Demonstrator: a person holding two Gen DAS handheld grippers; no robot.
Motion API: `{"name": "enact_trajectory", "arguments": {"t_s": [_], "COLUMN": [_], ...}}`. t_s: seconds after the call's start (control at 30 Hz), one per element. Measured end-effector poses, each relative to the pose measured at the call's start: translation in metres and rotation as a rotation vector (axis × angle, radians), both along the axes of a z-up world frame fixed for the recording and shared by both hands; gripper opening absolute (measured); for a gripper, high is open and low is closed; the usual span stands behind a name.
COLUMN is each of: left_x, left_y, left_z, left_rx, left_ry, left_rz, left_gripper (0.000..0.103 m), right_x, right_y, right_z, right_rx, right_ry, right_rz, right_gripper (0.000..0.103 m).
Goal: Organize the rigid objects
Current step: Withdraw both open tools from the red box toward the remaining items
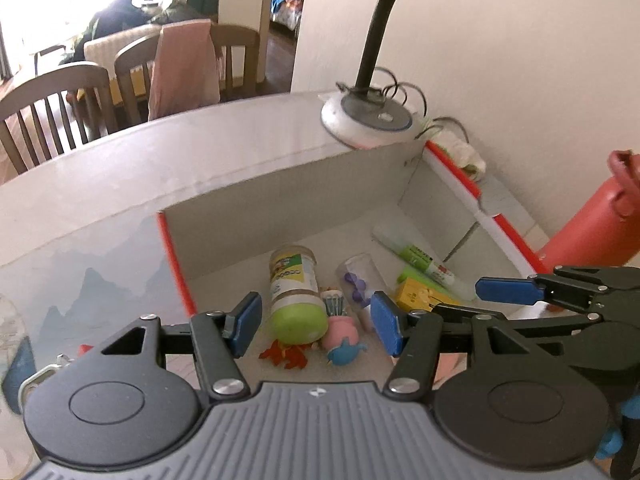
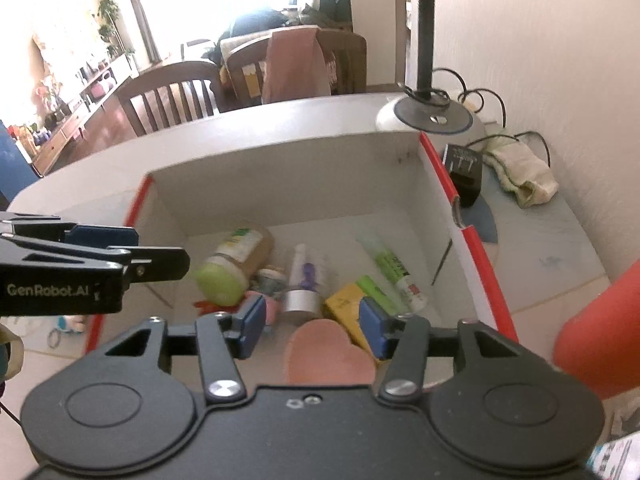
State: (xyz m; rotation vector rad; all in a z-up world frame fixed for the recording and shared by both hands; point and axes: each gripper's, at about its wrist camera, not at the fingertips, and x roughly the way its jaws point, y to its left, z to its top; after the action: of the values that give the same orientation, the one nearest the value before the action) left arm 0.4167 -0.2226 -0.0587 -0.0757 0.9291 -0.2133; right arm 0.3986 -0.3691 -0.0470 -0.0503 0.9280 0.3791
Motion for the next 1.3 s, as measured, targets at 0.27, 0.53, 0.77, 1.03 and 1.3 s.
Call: {"name": "enact_trajectory", "arguments": {"t_s": [0.27, 0.53, 0.77, 1.03, 1.3], "left_x": [-0.047, -0.096, -0.135, -0.17, -0.194], "left_y": [0.035, 0.083, 0.128, 0.176, 0.209], "left_z": [0.029, 0.044, 0.051, 0.049, 0.034], "left_rx": [-0.04, -0.063, -0.057, -0.053, -0.072], "left_ry": [-0.074, -0.115, -0.14, -0.151, -0.145], "left_rz": [-0.008, 0.0, 0.015, 0.037, 0.054], "left_gripper": [0.059, 0.066, 0.067, 0.073, 0.082], "right_x": [-0.038, -0.08, -0.112, -0.135, -0.155], "right_y": [0.024, 0.056, 0.082, 0.112, 0.143], "right_z": [0.026, 0.043, 0.048, 0.046, 0.043], "right_rx": [0.049, 0.101, 0.137, 0.152, 0.145], "right_ry": [-0.052, -0.099, -0.114, -0.119, -0.123], "right_rz": [-0.002, 0.019, 0.018, 0.028, 0.061], "right_gripper": [0.064, 0.07, 0.079, 0.086, 0.088]}}
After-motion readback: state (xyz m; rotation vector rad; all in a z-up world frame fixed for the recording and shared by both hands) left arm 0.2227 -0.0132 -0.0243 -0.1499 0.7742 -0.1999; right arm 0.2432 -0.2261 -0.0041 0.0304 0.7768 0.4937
